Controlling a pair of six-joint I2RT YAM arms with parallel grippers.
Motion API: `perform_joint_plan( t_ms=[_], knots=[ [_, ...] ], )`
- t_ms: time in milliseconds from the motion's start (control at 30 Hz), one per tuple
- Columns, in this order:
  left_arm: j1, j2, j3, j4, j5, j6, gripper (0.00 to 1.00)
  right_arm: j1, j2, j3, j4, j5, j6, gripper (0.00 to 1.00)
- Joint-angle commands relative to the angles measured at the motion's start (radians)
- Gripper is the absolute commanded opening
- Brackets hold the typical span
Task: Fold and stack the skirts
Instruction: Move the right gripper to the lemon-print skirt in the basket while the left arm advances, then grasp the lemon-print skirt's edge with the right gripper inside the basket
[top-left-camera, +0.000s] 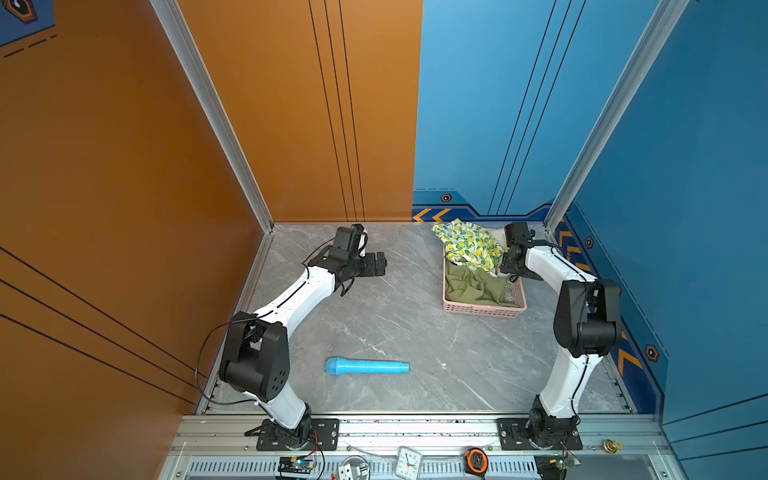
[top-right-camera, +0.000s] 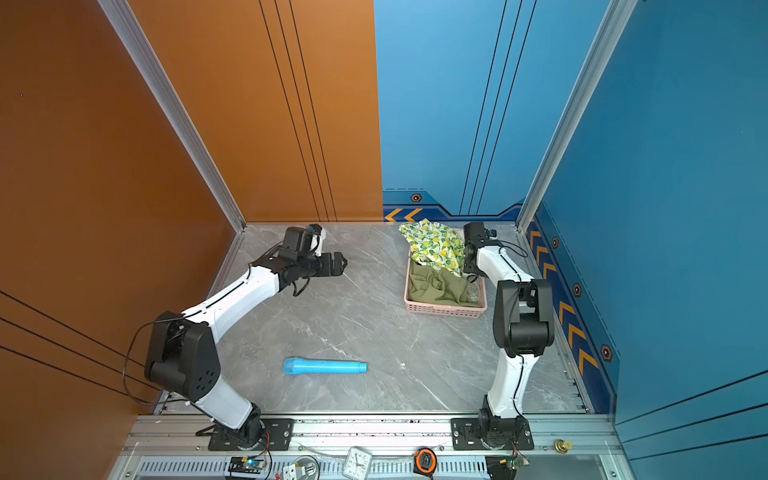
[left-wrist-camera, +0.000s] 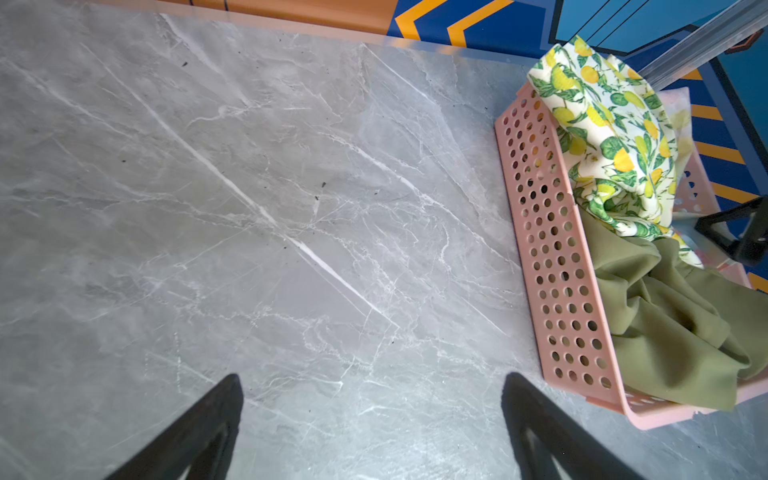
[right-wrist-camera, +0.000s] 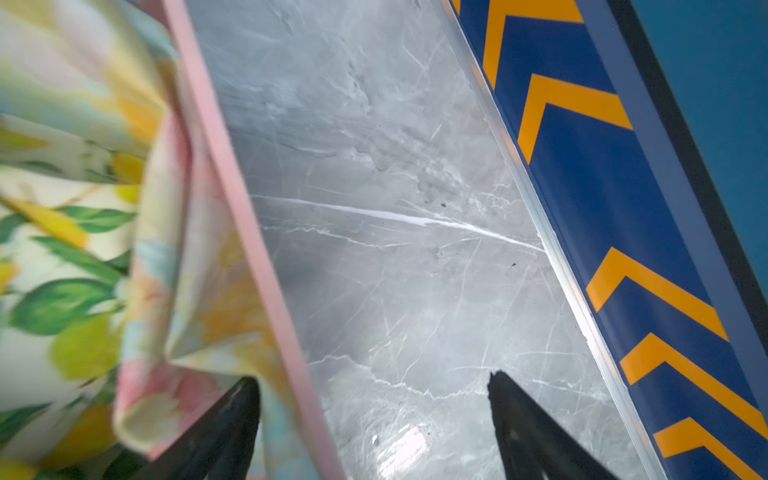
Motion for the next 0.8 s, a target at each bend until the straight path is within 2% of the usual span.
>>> perform_joint_plan(
  t_ms=[0, 167, 267, 367, 467, 633, 767],
  knots=[
    [0.048, -0.037, -0.013, -0.1, 0.023, 0.052, 0.98, 0.109, -0.113, 0.025, 0.027, -0.018, -0.02, 0.88],
    [0.098, -0.073, -0.039, -0.106, 0.028, 0.043, 0.98, 0.327, -0.095, 0.086, 0.021, 0.023, -0.011, 0.89],
    [0.109, -0.073, -0.048, -0.092, 0.036, 0.04, 0.98, 0.429, -0.019, 0.163, 0.002, 0.03, -0.004, 0.89],
    [0.112, -0.071, -0.055, -0.088, 0.028, 0.046, 0.98, 0.51, 0.094, 0.28, -0.053, 0.093, -0.024, 0.89],
    [0.116, -0.08, -0.072, -0.078, 0.026, 0.05, 0.98, 0.529, 0.171, 0.366, -0.1, 0.162, -0.051, 0.89],
    [0.117, -0.095, -0.102, -0.057, 0.017, 0.049, 0.98, 0.521, 0.244, 0.359, -0.102, 0.248, -0.132, 0.89],
    [0.115, -0.077, -0.101, -0.048, 0.022, 0.037, 0.98, 0.495, 0.268, 0.343, -0.099, 0.264, -0.188, 0.88]
  ],
)
